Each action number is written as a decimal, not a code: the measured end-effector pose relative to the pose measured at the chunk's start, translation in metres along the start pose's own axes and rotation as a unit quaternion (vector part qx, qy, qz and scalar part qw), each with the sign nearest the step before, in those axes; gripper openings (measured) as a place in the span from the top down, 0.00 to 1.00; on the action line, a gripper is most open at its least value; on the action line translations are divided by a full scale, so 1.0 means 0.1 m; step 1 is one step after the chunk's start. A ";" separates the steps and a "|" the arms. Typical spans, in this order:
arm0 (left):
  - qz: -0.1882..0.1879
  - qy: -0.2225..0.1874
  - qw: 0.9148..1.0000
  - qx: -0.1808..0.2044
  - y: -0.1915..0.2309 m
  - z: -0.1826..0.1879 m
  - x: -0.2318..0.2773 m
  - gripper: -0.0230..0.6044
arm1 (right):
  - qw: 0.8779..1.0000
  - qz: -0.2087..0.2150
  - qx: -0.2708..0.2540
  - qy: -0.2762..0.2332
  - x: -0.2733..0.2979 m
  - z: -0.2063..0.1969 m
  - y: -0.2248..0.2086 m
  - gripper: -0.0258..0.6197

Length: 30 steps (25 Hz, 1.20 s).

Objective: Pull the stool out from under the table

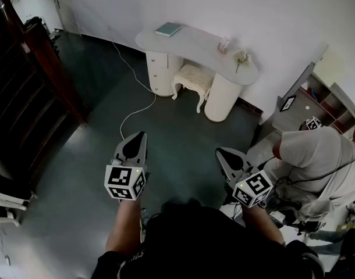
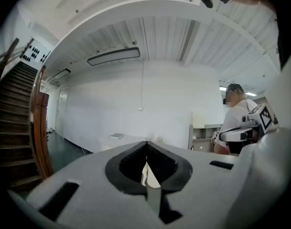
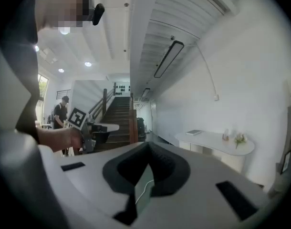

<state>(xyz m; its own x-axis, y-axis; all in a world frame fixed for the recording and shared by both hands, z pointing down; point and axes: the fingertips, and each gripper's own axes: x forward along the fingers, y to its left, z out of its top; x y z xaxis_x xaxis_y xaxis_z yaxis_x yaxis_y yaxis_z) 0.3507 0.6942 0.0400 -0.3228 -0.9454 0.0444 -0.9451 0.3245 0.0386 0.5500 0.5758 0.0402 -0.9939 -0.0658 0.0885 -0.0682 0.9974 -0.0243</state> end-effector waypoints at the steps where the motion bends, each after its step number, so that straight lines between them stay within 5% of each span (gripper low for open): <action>1: -0.005 0.006 1.000 -0.001 0.00 -0.03 0.04 0.95 | 1.000 -0.004 0.006 -0.003 0.00 0.02 -0.05 0.96; 8: -0.003 0.033 0.999 0.026 0.05 -0.15 0.19 0.95 | 0.999 -0.021 0.034 -0.026 0.12 0.09 -0.38 0.96; 13: -0.003 0.029 0.999 0.024 0.10 -0.10 0.34 0.95 | 0.997 -0.018 -0.073 0.002 0.29 0.07 -0.29 0.96; 19: -0.013 0.013 1.000 0.002 0.18 0.12 0.35 0.95 | 0.995 -0.012 -0.102 -0.014 0.58 0.19 -0.07 0.96; 30: -0.008 0.077 0.997 -0.013 0.59 -0.50 -0.13 0.95 | 0.998 -0.002 -0.063 0.024 0.84 -0.21 0.31 0.96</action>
<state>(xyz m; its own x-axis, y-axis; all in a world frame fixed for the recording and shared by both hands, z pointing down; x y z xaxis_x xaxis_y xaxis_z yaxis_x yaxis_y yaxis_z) 0.3014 0.7275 0.0913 -0.2937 -0.9355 0.1964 -0.9480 0.3114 0.0658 0.4666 0.6022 0.0676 -0.9882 -0.0718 0.1352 -0.0584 0.9932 0.1007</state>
